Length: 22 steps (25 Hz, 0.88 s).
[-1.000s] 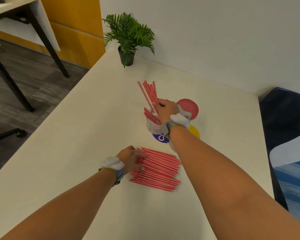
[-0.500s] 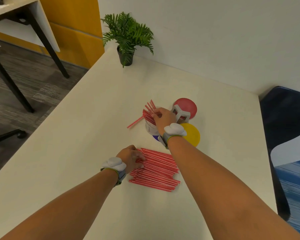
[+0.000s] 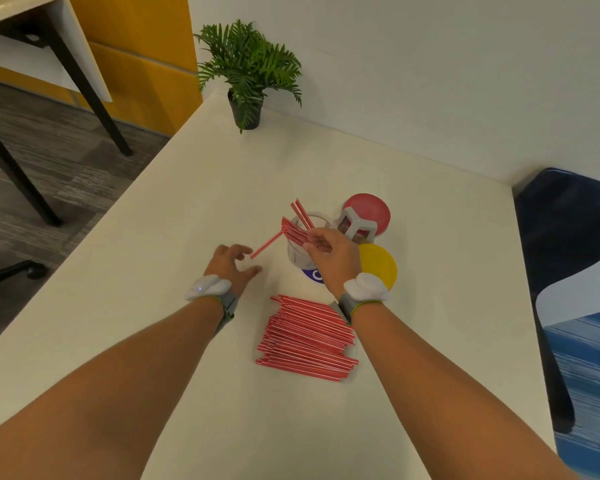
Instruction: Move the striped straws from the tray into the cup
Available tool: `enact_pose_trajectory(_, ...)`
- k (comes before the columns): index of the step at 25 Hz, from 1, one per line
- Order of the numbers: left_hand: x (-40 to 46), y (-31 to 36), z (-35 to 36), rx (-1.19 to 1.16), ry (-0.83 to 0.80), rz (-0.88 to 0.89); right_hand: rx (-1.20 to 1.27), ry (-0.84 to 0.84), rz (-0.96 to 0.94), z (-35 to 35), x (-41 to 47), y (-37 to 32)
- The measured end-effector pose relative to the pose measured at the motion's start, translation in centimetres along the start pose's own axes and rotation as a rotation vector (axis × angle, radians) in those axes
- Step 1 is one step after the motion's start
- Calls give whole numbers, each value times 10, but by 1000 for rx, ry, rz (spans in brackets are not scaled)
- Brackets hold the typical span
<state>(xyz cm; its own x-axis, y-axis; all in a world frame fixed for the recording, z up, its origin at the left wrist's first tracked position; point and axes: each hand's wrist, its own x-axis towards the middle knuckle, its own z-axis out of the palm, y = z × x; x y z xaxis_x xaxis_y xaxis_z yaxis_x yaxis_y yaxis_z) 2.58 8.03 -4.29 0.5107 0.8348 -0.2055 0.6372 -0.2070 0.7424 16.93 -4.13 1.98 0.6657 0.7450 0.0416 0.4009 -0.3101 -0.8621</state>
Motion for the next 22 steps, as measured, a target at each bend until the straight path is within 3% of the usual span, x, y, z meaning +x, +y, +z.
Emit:
enact_pose_trajectory(4, 34, 1, -6, 127, -89, -71, -39, -110, 23, -4, -30, 23)
enact_pose_trajectory(11, 50, 3, 7, 172, -162, -128, -315, -407, 85, -7, -67, 62)
enact_pose_trajectory(18, 54, -2, 2, 158, -65, -123, -427, -428, 27, -8, -68, 63)
enact_pose_trajectory(22, 51, -2, 4, 288, -73, -74, -465, -434, 20, -6, -67, 63)
